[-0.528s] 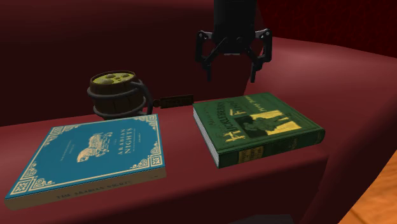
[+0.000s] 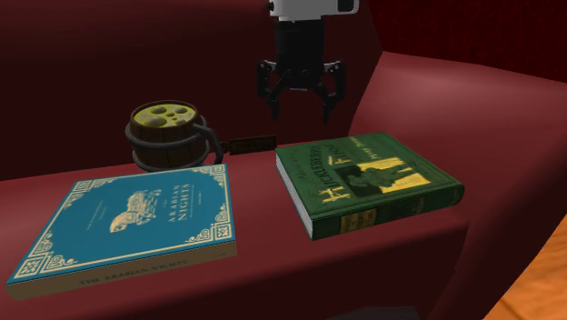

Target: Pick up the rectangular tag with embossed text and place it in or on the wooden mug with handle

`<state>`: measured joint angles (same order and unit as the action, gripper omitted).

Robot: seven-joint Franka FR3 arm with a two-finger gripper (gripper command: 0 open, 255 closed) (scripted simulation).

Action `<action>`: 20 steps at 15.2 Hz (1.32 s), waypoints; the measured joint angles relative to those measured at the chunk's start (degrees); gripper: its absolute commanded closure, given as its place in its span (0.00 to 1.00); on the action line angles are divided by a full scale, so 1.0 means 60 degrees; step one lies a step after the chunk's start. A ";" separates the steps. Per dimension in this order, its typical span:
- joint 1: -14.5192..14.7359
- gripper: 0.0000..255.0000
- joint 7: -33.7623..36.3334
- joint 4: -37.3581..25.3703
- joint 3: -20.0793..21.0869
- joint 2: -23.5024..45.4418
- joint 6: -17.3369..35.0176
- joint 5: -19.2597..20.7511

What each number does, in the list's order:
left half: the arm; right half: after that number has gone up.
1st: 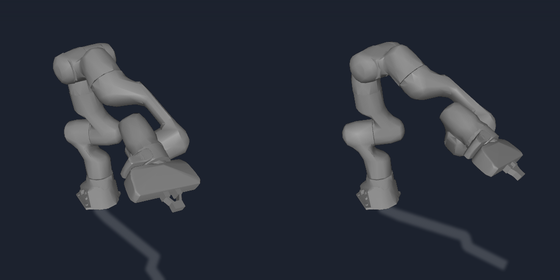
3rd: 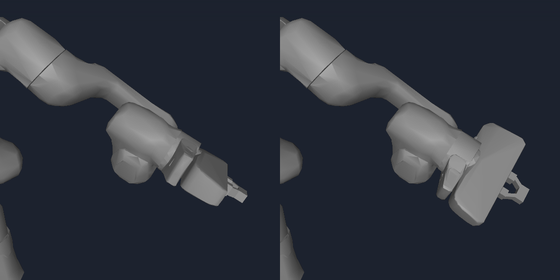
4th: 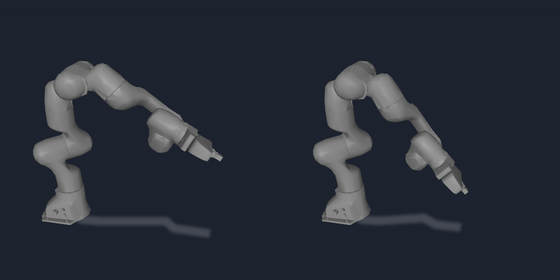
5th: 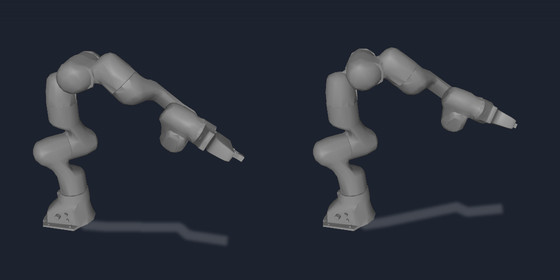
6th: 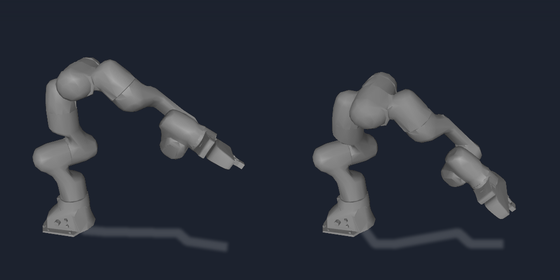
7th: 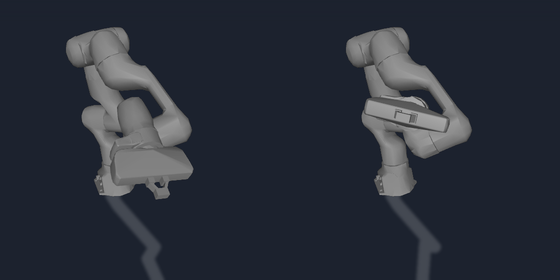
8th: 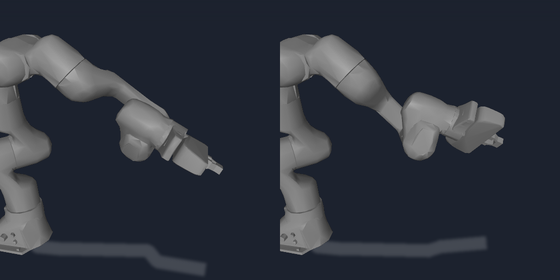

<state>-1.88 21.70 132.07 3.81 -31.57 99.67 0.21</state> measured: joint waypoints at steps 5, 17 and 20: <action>-0.0167 0.00 0.2117 -0.0889 0.0729 0.1733 0.0677 -0.0257; -0.0369 0.00 0.6540 -0.4244 0.1221 0.6399 0.1590 0.0121; -0.0339 0.00 0.7437 -0.5398 0.1094 0.7554 0.1516 0.0226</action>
<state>-3.91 66.33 99.68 10.37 13.76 108.76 1.57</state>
